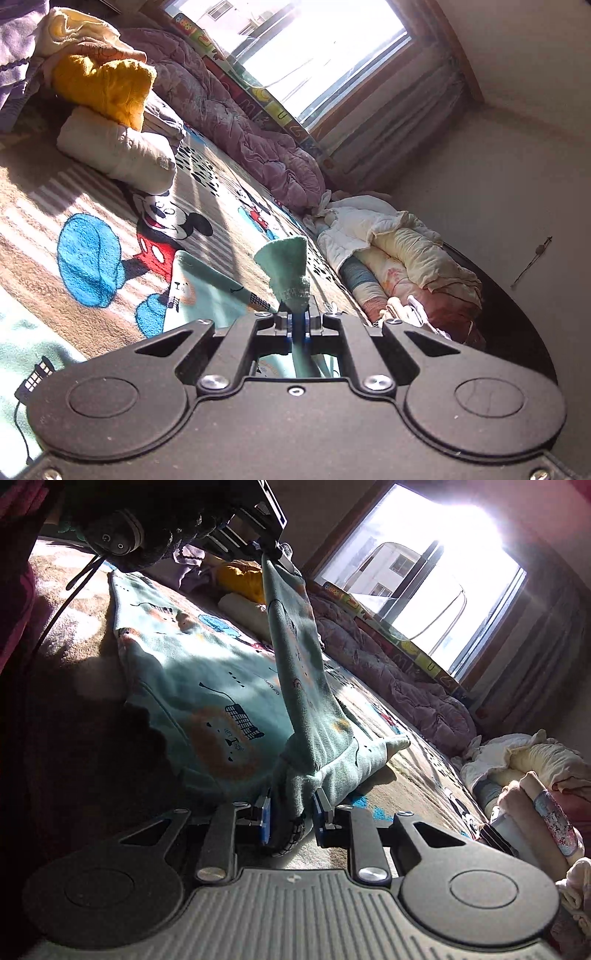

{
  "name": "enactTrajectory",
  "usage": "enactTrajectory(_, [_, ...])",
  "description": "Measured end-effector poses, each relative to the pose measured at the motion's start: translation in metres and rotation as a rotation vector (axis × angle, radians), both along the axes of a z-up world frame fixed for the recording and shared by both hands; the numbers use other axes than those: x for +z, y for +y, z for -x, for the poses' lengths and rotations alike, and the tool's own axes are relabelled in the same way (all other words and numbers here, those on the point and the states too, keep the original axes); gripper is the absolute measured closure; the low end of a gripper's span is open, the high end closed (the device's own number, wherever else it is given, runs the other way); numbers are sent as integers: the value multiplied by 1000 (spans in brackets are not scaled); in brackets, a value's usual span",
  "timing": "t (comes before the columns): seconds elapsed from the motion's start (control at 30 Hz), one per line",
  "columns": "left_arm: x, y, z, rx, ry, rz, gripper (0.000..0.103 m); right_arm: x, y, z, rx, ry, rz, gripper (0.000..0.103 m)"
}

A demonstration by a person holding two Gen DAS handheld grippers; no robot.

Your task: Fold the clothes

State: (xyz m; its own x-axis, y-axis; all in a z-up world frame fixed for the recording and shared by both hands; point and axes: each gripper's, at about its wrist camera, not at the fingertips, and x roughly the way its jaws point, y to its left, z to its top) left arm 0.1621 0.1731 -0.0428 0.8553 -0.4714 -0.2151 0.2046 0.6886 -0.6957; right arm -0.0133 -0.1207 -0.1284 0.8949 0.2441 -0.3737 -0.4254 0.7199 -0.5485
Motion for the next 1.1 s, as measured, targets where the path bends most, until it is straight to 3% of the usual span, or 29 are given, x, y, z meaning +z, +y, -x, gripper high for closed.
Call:
enactTrajectory(0.27, [-41, 20, 2, 62, 174, -70, 99, -4, 8, 7, 29, -24, 67, 80])
enactTrajectory(0.43, [-50, 21, 11, 79, 212, -134, 99, -2, 5, 8, 43, -4, 73, 80])
enactTrajectory(0.6, [-56, 12, 11, 86, 230, -260, 99, 3, 1, 10, 61, 22, 64, 80])
enactTrajectory(0.73, [-57, 9, 12, 90, 220, -289, 99, 12, -4, 16, 89, 41, 17, 79])
enactTrajectory(0.9, [-53, 9, 15, 97, 199, -280, 99, 32, -17, 22, 127, 34, -157, 74])
enactTrajectory(1.0, [-48, 10, 19, 96, 164, -284, 99, 33, -22, 7, 74, 25, -250, 56])
enactTrajectory(1.1, [-51, 10, 17, 107, 187, -307, 99, 29, -23, -14, 56, 41, -325, 54])
